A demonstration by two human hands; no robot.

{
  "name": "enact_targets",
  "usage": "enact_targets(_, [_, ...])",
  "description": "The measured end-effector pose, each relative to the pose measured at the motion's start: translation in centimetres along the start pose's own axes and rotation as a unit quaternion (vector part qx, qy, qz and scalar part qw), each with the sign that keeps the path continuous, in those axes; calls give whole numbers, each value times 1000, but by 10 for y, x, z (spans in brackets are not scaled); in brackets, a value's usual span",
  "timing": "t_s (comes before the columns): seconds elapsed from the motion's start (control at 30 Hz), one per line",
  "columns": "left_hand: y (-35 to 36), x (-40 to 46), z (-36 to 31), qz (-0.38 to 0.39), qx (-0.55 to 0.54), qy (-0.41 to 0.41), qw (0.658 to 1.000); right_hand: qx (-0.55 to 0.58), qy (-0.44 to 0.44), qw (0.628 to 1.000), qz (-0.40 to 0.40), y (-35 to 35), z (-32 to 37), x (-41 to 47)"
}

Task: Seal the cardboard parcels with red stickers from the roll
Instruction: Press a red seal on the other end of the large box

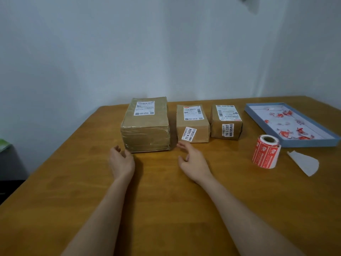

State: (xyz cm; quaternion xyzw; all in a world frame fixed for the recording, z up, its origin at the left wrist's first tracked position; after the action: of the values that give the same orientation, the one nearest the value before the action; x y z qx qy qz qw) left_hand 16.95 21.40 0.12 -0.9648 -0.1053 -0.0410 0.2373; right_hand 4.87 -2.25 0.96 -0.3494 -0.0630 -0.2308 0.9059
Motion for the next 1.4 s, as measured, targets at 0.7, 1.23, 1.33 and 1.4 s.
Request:
enact_targets(0.7, [105, -191, -90, 282, -130, 40, 950, -6, -90, 941, -327, -175, -29, -117])
enact_targets(1.23, [189, -256, -138, 341, -70, 84, 934, -182, 326, 890, -261, -266, -163, -132])
enact_targets(1.33, [194, -250, -137, 331, -68, 73, 938, -209, 313, 888, -265, -265, -163, -125])
enact_targets(1.4, [198, -247, -134, 321, -76, 50, 943, -183, 322, 884, -287, -267, -166, -124])
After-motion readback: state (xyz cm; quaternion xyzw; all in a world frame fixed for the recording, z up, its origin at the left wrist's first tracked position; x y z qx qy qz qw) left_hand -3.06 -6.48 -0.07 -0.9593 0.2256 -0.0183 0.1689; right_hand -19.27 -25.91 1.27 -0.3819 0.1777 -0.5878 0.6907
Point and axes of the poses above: each hand's wrist, its own x-axis towards the middle knuckle, its own y-axis out of the palm, z = x × y, the point moved 9 cm from there along x, towards the middle knuckle, and after that the axes turned 1 degree about y, right-handed, at the moved point
